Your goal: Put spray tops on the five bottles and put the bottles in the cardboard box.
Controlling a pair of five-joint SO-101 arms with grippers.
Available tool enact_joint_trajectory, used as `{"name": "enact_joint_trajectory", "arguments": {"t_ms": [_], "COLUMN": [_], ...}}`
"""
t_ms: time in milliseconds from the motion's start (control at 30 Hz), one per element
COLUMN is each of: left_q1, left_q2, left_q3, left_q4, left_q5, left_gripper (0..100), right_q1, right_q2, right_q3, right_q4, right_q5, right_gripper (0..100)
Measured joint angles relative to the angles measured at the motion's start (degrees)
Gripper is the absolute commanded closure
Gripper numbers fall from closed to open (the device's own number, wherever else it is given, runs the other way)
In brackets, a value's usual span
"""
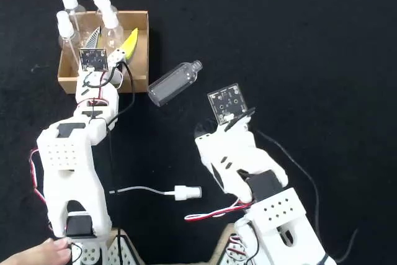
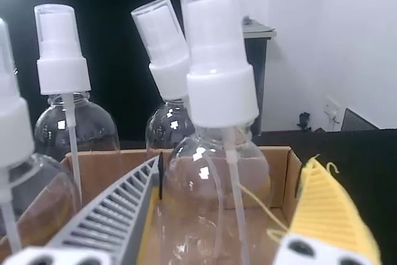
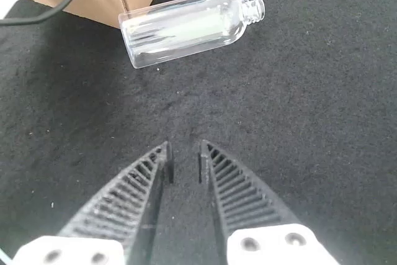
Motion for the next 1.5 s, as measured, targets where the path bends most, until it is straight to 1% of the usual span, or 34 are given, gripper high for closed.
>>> {"name": "enact_joint_trajectory", "arguments": {"t_ms": [267,1100,1333,1500], "left_q1": [-1.5,-3.3,-3.3,-3.3], "left_q2": [-4.7,-6.2,-13.1,-15.0], "left_q3": [5.7,6.3,12.7,15.7], "left_q4": [0.4,0.4,0.4,0.4], "left_q5": [-0.2,-0.3,-0.3,-0.3], "left_gripper": [67,67,67,67], "right_q1": [0.0,0.0,0.0,0.0], "right_q2": [0.0,0.0,0.0,0.0], "right_q3": [0.0,0.0,0.0,0.0], "right_q4": [0.0,0.0,0.0,0.0], "right_q5": [0.0,0.0,0.0,0.0], "right_gripper": [92.1,92.1,92.1,92.1]}}
